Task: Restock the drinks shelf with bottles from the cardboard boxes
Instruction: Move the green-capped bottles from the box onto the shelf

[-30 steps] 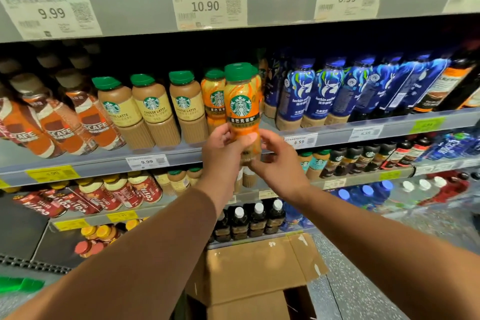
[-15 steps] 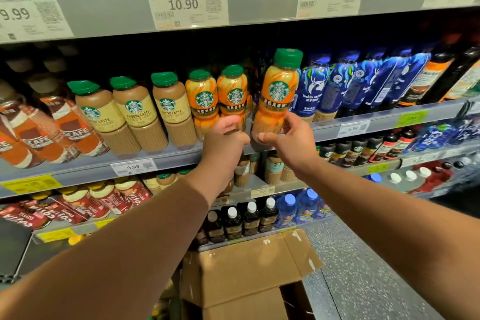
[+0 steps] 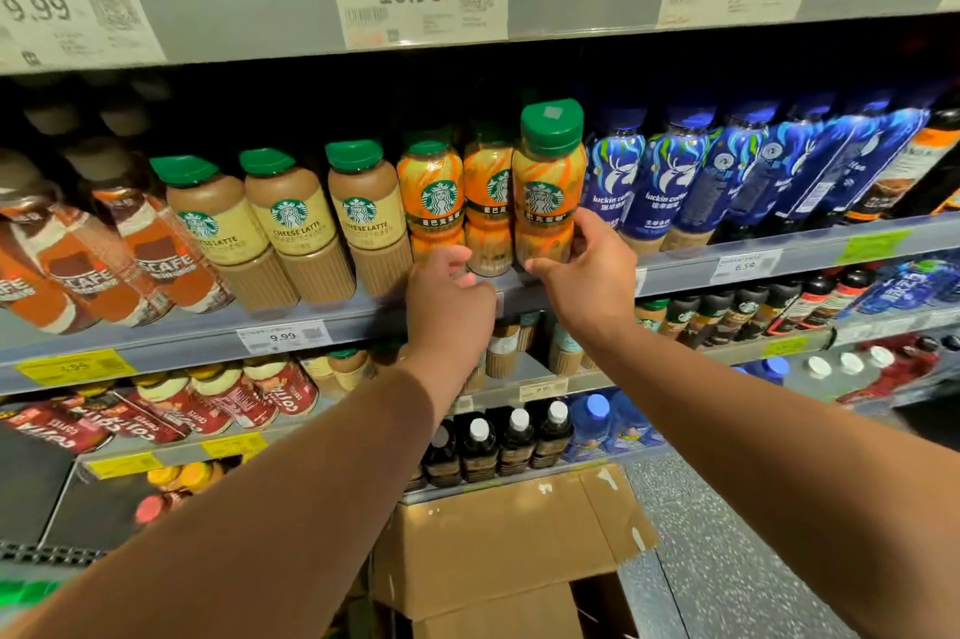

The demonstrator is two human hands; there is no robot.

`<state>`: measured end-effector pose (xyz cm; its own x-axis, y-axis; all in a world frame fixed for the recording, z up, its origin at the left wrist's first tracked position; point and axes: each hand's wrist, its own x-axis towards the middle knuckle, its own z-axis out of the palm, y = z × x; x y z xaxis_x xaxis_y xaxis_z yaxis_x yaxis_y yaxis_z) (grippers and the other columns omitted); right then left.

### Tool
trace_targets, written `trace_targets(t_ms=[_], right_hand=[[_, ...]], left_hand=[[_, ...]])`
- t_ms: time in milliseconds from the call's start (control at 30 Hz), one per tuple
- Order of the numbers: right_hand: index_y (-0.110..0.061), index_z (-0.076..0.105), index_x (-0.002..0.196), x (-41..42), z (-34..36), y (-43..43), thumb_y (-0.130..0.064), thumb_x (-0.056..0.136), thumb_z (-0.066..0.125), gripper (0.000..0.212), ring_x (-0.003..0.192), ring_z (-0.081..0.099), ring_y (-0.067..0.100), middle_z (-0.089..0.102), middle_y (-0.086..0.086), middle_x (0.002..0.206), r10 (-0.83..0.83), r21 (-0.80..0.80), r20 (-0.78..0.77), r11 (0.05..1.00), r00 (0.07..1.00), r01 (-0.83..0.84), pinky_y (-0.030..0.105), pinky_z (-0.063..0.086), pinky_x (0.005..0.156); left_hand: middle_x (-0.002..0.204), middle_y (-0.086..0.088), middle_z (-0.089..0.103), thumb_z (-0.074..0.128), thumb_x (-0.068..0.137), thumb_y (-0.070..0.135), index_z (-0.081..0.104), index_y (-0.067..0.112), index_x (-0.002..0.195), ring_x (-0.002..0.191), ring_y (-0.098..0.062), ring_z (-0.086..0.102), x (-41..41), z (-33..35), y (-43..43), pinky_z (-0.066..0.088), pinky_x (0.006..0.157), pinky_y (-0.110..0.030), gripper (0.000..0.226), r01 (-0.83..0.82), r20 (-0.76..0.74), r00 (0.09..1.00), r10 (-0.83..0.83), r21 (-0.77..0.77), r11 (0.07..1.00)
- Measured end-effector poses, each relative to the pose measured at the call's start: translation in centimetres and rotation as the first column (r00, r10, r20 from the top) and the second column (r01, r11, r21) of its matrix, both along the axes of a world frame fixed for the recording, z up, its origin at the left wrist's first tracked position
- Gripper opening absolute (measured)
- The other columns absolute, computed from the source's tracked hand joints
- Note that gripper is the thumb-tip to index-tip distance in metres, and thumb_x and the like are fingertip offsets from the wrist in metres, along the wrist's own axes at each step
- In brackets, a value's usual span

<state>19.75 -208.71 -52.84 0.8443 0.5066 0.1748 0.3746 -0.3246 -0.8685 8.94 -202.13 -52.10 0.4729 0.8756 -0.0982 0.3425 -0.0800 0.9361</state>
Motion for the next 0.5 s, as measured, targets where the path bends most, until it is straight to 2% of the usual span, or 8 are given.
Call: trace_targets(t_ms=[67,200,267,400,500], right_hand=[[-0.020,0.060,0.097,-0.3,0.0,-0.1,-0.010,0.074,0.077,0.031,0.084,0.060,0.012,0.065,-0.007,0.089,-0.018,0.018,0.015,1.000,1.000,0.017,0.023,0.047,0.075],[-0.016,0.061,0.109,-0.4,-0.2,0.2,-0.012,0.072,0.079,0.041,0.088,0.063,0.015,0.069,-0.003,0.094,-0.090,0.018,0.015,0.996,0.996,0.090,0.029,0.051,0.080],[-0.017,0.061,0.112,-0.3,0.0,0.3,-0.013,0.069,0.081,0.047,0.089,0.064,0.017,0.069,-0.001,0.096,-0.117,0.000,0.020,0.993,0.993,0.117,0.032,0.052,0.081],[-0.018,0.066,0.105,0.0,0.3,0.4,-0.017,0.063,0.083,0.044,0.087,0.063,0.020,0.065,0.003,0.095,-0.122,-0.045,0.038,0.991,0.992,0.124,0.034,0.052,0.079],[-0.019,0.069,0.101,0.2,0.3,0.6,-0.025,0.059,0.081,0.044,0.087,0.061,0.024,0.063,0.007,0.094,-0.122,-0.103,0.059,0.987,0.991,0.127,0.035,0.053,0.076]], left_hand=[[0.116,0.001,0.051,0.051,0.086,0.000,0.055,0.015,0.118,0.093,-0.002,0.055,0.0,0.3,0.0,0.042,0.074,-0.013,0.035,0.049,-0.019,0.999,-0.048,0.101,0.994],[0.117,0.004,0.050,0.049,0.088,-0.001,0.046,0.024,0.133,0.101,-0.012,0.057,0.6,1.5,0.3,0.049,0.086,-0.028,0.051,0.097,-0.005,0.995,-0.099,0.224,0.970],[0.121,0.004,0.051,0.046,0.088,-0.004,0.041,0.026,0.140,0.103,-0.011,0.057,0.9,2.0,0.1,0.049,0.087,-0.027,0.060,0.160,-0.008,0.987,-0.163,0.247,0.956],[0.142,0.001,0.045,0.041,0.086,-0.011,0.035,0.025,0.146,0.128,-0.013,0.046,1.8,2.2,-0.6,0.041,0.099,-0.024,0.070,0.250,-0.016,0.967,-0.253,0.222,0.942],[0.151,-0.001,0.035,0.037,0.085,-0.016,0.026,0.024,0.150,0.138,-0.015,0.035,2.5,2.5,-1.4,0.034,0.104,-0.021,0.077,0.268,0.066,0.959,-0.276,0.103,0.958]])
